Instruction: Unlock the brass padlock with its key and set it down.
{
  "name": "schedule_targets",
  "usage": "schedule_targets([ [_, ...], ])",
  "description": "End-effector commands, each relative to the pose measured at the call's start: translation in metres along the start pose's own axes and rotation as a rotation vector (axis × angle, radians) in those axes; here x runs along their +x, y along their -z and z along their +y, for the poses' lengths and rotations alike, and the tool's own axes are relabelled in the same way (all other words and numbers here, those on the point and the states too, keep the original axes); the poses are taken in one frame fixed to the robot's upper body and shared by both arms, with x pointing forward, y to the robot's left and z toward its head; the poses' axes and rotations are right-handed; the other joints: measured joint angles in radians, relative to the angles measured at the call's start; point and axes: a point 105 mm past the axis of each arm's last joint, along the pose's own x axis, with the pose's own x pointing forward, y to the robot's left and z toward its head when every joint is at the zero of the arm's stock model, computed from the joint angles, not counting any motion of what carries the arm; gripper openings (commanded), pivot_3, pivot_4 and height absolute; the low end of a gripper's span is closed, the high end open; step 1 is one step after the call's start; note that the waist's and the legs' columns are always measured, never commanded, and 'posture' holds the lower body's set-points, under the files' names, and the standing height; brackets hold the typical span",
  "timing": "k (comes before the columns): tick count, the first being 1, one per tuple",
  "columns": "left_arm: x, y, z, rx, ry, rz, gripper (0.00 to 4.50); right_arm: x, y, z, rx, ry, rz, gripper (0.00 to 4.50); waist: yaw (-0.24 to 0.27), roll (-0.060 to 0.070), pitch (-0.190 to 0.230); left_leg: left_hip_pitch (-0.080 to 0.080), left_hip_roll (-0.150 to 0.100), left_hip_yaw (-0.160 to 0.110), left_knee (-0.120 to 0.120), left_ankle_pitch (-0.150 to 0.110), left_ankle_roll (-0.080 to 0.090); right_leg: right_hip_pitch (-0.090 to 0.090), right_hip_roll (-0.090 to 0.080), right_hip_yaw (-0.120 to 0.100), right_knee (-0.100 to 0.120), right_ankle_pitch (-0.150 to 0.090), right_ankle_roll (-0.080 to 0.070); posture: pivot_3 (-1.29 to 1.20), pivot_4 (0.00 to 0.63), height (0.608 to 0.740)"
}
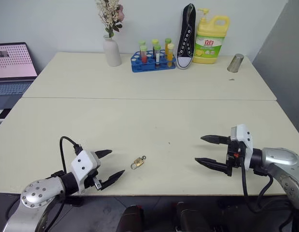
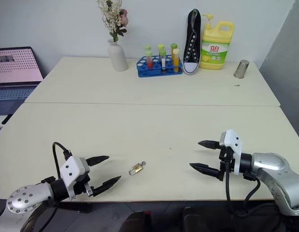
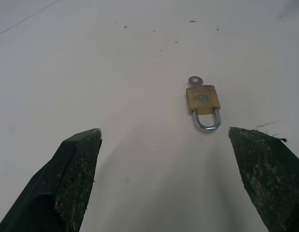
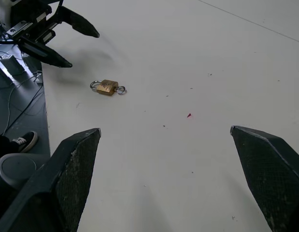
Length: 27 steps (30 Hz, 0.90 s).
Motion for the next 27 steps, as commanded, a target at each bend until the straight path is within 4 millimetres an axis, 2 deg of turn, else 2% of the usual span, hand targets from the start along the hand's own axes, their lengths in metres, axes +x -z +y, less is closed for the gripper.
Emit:
schedule_targets([
  [1, 0.0, -0.007, -0.003, 0.018, 0.017, -0.041, 4.4, 0.002, -0.008, 0.003, -0.055, -0.014, -0.022, 4.5, 0.0, 0.0, 0.0, 0.0, 0.0, 0.0, 0.0, 0.0, 0.0, 0.0, 0.0, 0.0, 0.0, 0.0, 0.0, 0.0, 0.15, 0.74],
  [8, -0.001, -0.006, -0.004, 0.023, -0.015, -0.014, 4.4, 0.004, -0.007, 0.003, -0.05, -0.005, -0.036, 4.5, 0.0, 0.0, 0.0, 0.0, 0.0, 0.0, 0.0, 0.0, 0.0, 0.0, 0.0, 0.0, 0.0, 0.0, 0.0, 0.0, 0.15, 0.74],
  [13, -0.002, -0.003, -0.005, -0.037, -0.014, 0.027, 4.4, 0.006, -0.007, 0.003, -0.05, 0.005, -0.045, 4.5, 0.0, 0.0, 0.0, 0.0, 0.0, 0.0, 0.0, 0.0, 0.0, 0.0, 0.0, 0.0, 0.0, 0.0, 0.0, 0.0, 0.15, 0.74],
  [17, -0.008, -0.017, 0.001, -0.128, 0.004, -0.07, 4.4, 0.009, -0.012, 0.003, -0.043, 0.011, -0.071, 4.5, 0.0, 0.0, 0.0, 0.0, 0.0, 0.0, 0.0, 0.0, 0.0, 0.0, 0.0, 0.0, 0.0, 0.0, 0.0, 0.0, 0.15, 0.74],
  [19, -0.008, -0.016, -0.002, -0.11, 0.032, -0.064, 4.4, 0.01, -0.013, 0.004, -0.046, 0.011, -0.07, 4.5, 0.0, 0.0, 0.0, 0.0, 0.0, 0.0, 0.0, 0.0, 0.0, 0.0, 0.0, 0.0, 0.0, 0.0, 0.0, 0.0, 0.15, 0.74],
  [23, -0.001, -0.008, -0.019, -0.085, 0.094, -0.011, 4.4, 0.012, -0.018, 0.008, -0.04, 0.005, -0.08, 4.5, 0.0, 0.0, 0.0, 0.0, 0.0, 0.0, 0.0, 0.0, 0.0, 0.0, 0.0, 0.0, 0.0, 0.0, 0.0, 0.0, 0.15, 0.74],
  [27, 0.016, -0.003, -0.022, -0.026, 0.099, 0.012, 4.4, 0.014, -0.018, 0.018, -0.017, -0.016, -0.052, 4.5, 0.002, 0.0, 0.0, 0.0, 0.0, -0.001, 0.0, 0.0, 0.0, 0.0, 0.0, 0.0, 0.0, 0.0, 0.0, 0.0, 0.15, 0.74],
])
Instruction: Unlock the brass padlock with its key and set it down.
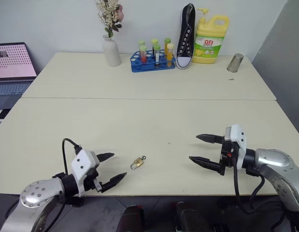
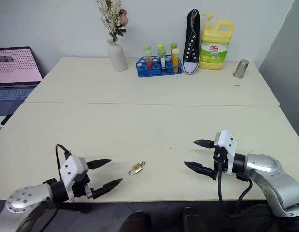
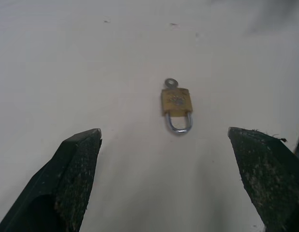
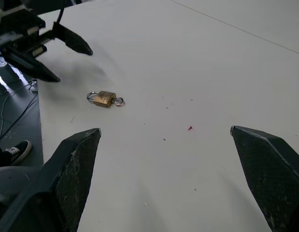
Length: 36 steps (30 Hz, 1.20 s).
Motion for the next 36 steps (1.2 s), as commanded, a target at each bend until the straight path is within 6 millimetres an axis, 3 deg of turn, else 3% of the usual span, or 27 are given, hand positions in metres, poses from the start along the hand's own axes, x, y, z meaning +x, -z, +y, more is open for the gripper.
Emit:
schedule_targets([
  [1, 0.012, -0.005, 0.003, 0.088, -0.017, -0.003, 4.4, 0.002, -0.008, 0.012, -0.026, -0.032, 0.007, 4.5, 0.002, 0.0, 0.0, 0.0, 0.0, 0.0, 0.0, 0.0, 0.0, 0.0, 0.0, 0.0, 0.0, 0.0, 0.0, 0.0, 0.15, 0.74],
  [10, 0.05, -0.003, 0.011, 0.101, -0.069, -0.008, 4.4, 0.004, -0.006, 0.02, -0.022, -0.035, 0.03, 4.5, 0.001, 0.0, 0.0, 0.0, 0.0, 0.0, 0.0, 0.0, 0.0, 0.0, 0.0, 0.0, 0.0, 0.0, 0.0, 0.0, 0.15, 0.74],
  [17, 0.064, 0.002, 0.009, 0.045, -0.048, 0.015, 4.4, 0.002, -0.007, 0.022, -0.025, -0.032, 0.033, 4.5, 0.0, -0.001, -0.001, 0.0, 0.0, 0.0, 0.0, 0.0, 0.0, 0.0, 0.0, 0.0, 0.0, 0.0, 0.0, 0.0, 0.15, 0.74],
  [23, 0.06, 0.013, 0.01, 0.035, -0.043, 0.101, 4.4, 0.003, -0.008, 0.023, -0.026, -0.029, 0.03, 4.5, -0.001, -0.001, -0.001, 0.001, 0.0, 0.0, 0.001, 0.0, 0.0, 0.001, 0.0, 0.0, 0.0, 0.001, 0.001, 0.0, 0.15, 0.74],
  [26, 0.057, 0.015, 0.01, 0.019, -0.046, 0.128, 3.85, 0.003, -0.008, 0.024, -0.026, -0.029, 0.028, 4.5, -0.001, -0.001, -0.001, 0.001, 0.0, 0.0, 0.001, 0.0, 0.0, 0.001, 0.0, 0.0, 0.0, 0.001, 0.001, 0.0, 0.15, 0.74],
  [35, 0.048, 0.021, 0.011, 0.021, -0.032, 0.19, 1.02, 0.005, -0.011, 0.023, -0.028, -0.019, 0.014, 4.5, -0.003, 0.0, -0.002, 0.002, 0.001, 0.0, 0.0, 0.0, 0.0, 0.001, 0.001, 0.0, 0.001, 0.001, 0.001, 0.0, 0.15, 0.74],
  [36, 0.047, 0.021, 0.01, 0.017, -0.03, 0.189, 0.99, 0.005, -0.012, 0.023, -0.029, -0.019, 0.014, 4.5, -0.003, 0.0, -0.002, 0.002, 0.001, 0.0, 0.0, 0.0, 0.0, 0.001, 0.001, 0.001, 0.001, 0.001, 0.001, 0.0, 0.15, 0.74],
])
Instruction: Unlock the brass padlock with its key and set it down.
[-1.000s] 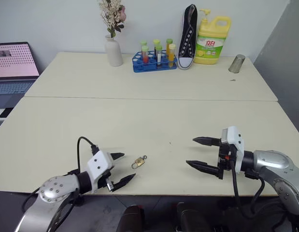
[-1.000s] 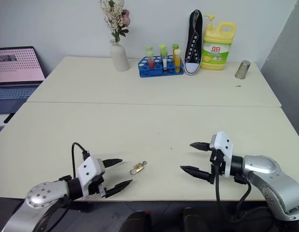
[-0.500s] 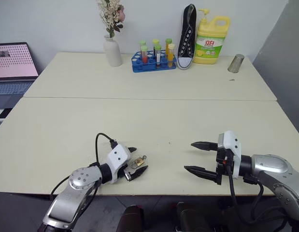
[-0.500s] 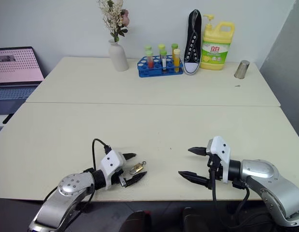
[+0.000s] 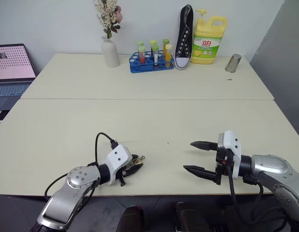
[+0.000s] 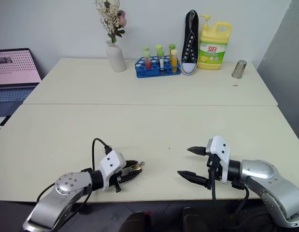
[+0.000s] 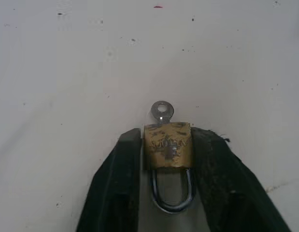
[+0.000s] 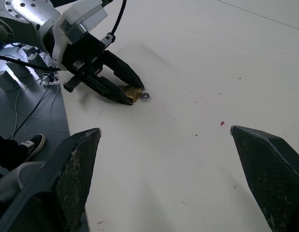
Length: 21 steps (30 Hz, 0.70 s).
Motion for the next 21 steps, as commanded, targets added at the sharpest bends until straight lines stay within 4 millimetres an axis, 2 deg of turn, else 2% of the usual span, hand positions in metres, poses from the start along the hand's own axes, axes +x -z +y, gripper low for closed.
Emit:
schedule_targets([
  [1, -0.006, 0.019, 0.002, -0.042, -0.016, 0.081, 0.99, -0.001, -0.013, 0.003, -0.046, -0.006, -0.032, 4.5, 0.0, 0.0, 0.0, 0.0, 0.0, 0.0, 0.0, 0.0, 0.0, 0.0, 0.0, 0.0, 0.0, 0.0, 0.0, 0.0, 0.15, 0.74],
  [6, -0.007, -0.002, 0.009, 0.046, -0.019, -0.047, 0.99, 0.0, -0.014, 0.002, -0.048, 0.0, -0.037, 4.5, -0.001, 0.0, 0.0, 0.0, 0.0, 0.0, 0.0, 0.0, 0.0, 0.0, 0.0, 0.0, 0.0, 0.0, 0.0, 0.0, 0.15, 0.74],
  [10, -0.004, -0.037, 0.021, 0.167, -0.054, -0.217, 0.99, 0.001, -0.018, 0.0, -0.049, 0.007, -0.056, 4.5, 0.003, 0.0, 0.0, -0.001, 0.0, 0.0, 0.0, 0.0, 0.0, 0.0, 0.0, 0.0, 0.0, 0.0, 0.0, 0.0, 0.15, 0.74],
  [14, 0.0, -0.075, 0.025, 0.439, -0.037, -0.38, 0.99, 0.001, -0.022, -0.003, -0.044, 0.022, -0.074, 4.5, 0.01, -0.001, 0.0, -0.002, -0.002, 0.0, 0.001, 0.0, 0.0, 0.0, -0.001, 0.0, -0.001, 0.0, 0.0, 0.0, 0.15, 0.74],
  [16, 0.002, -0.083, 0.024, 0.545, -0.018, -0.418, 0.99, 0.001, -0.023, -0.004, -0.042, 0.028, -0.077, 4.5, 0.011, -0.001, 0.0, -0.002, -0.002, 0.0, 0.001, 0.0, 0.0, 0.0, 0.0, 0.0, -0.001, 0.0, 0.0, 0.0, 0.15, 0.74],
  [21, 0.003, -0.096, 0.013, 1.058, 0.068, -0.519, 0.99, 0.001, -0.032, -0.011, 0.004, 0.064, -0.131, 4.5, 0.008, -0.001, 0.0, -0.002, -0.002, 0.001, 0.0, 0.0, 0.0, -0.001, -0.001, 0.001, -0.001, 0.0, 0.0, 0.0, 0.15, 0.74],
])
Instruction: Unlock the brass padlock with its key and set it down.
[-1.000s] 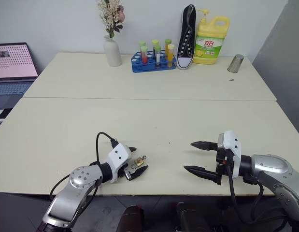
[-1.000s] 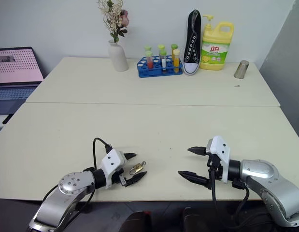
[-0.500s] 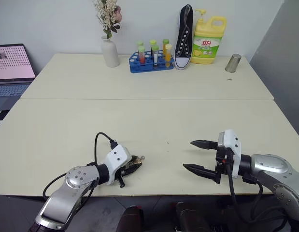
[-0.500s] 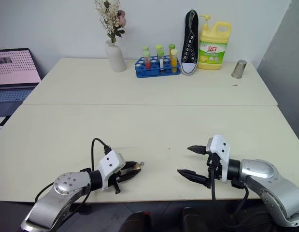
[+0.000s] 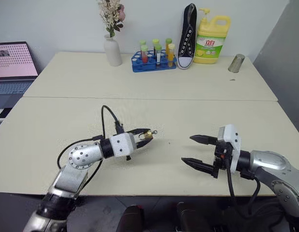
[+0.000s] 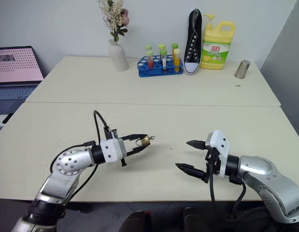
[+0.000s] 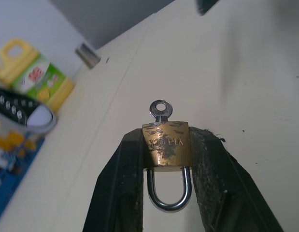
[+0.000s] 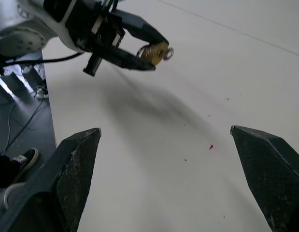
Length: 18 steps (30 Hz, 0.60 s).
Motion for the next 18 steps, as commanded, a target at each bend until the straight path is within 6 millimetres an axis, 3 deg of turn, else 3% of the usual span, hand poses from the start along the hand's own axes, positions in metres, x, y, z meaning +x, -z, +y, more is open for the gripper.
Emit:
schedule_targets([
  [1, 0.0, -0.014, -0.001, 0.349, 0.089, -0.112, 0.99, -0.004, -0.017, -0.005, -0.004, 0.033, -0.062, 4.5, 0.0, 0.0, 0.0, 0.0, 0.0, 0.0, 0.0, 0.0, 0.0, 0.0, 0.0, 0.0, 0.0, 0.0, 0.0, 0.0, 0.15, 0.74],
  [7, 0.002, -0.017, 0.002, 0.512, 0.083, -0.218, 0.99, 0.0, -0.021, -0.004, 0.03, 0.031, -0.077, 4.5, -0.002, 0.0, 0.0, 0.0, 0.0, 0.0, 0.0, 0.0, 0.0, 0.0, -0.001, 0.0, 0.0, 0.001, -0.001, 0.0, 0.15, 0.74],
  [18, 0.009, -0.021, 0.007, 0.559, 0.0, -0.257, 0.99, 0.031, -0.029, 0.007, 0.096, -0.086, -0.087, 4.5, -0.006, 0.0, 0.0, 0.0, 0.0, -0.001, 0.0, 0.0, 0.0, 0.0, 0.0, -0.001, 0.001, 0.001, 0.0, 0.0, 0.15, 0.74],
])
